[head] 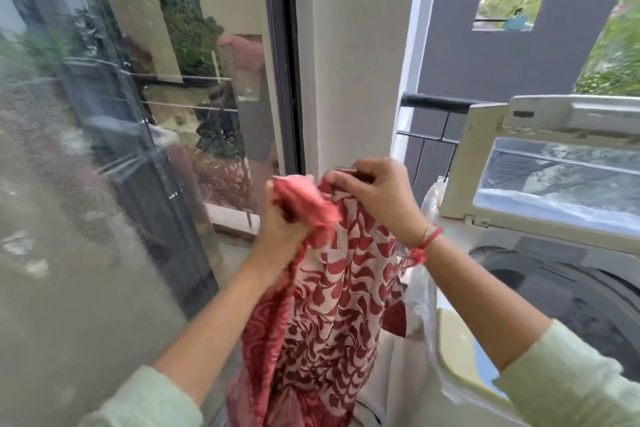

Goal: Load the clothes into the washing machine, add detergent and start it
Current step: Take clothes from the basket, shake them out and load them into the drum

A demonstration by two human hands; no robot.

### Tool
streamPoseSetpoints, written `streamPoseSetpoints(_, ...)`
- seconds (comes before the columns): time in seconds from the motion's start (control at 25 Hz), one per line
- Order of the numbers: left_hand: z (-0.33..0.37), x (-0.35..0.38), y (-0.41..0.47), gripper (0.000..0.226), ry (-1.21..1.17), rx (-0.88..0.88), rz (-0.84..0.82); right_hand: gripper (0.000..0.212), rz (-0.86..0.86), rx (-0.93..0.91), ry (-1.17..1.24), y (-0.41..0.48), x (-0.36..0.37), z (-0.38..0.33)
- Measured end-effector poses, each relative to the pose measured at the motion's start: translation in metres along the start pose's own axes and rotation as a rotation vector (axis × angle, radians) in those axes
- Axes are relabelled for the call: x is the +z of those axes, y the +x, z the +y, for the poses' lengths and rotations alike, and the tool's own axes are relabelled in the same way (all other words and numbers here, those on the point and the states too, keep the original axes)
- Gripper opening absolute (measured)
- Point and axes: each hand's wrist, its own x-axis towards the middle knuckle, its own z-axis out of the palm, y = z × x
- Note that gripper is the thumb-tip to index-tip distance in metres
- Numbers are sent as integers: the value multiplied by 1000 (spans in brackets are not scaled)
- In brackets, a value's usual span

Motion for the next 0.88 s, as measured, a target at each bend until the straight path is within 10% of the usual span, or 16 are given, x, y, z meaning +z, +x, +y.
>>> streamPoseSetpoints(0.16, -3, 6, 7, 44, 72, 117, 94, 50, -58, 56, -59, 0, -5, 7)
streamPoseSetpoints(0.32, 18, -22, 19, 52, 67, 241, 137, 26, -681, 320, -51, -30, -5, 53)
streamPoseSetpoints(0.44, 26, -56, 40, 50, 28, 246, 238, 8, -836, 362, -263, -79, 39, 105)
streamPoseSetpoints(0.56, 27, -90, 50, 51, 60, 202, 349, 15, -608, 619, 79, -84, 43, 118)
streamPoseSetpoints(0.72, 1, -81, 42, 21, -243, 55, 803, 10, -136, 316, 514, -28, 7, 31)
streamPoseSetpoints(0.88, -17, 0, 13, 27, -542, -124, 497, 12, 63, -57, 430, -2, 7, -44)
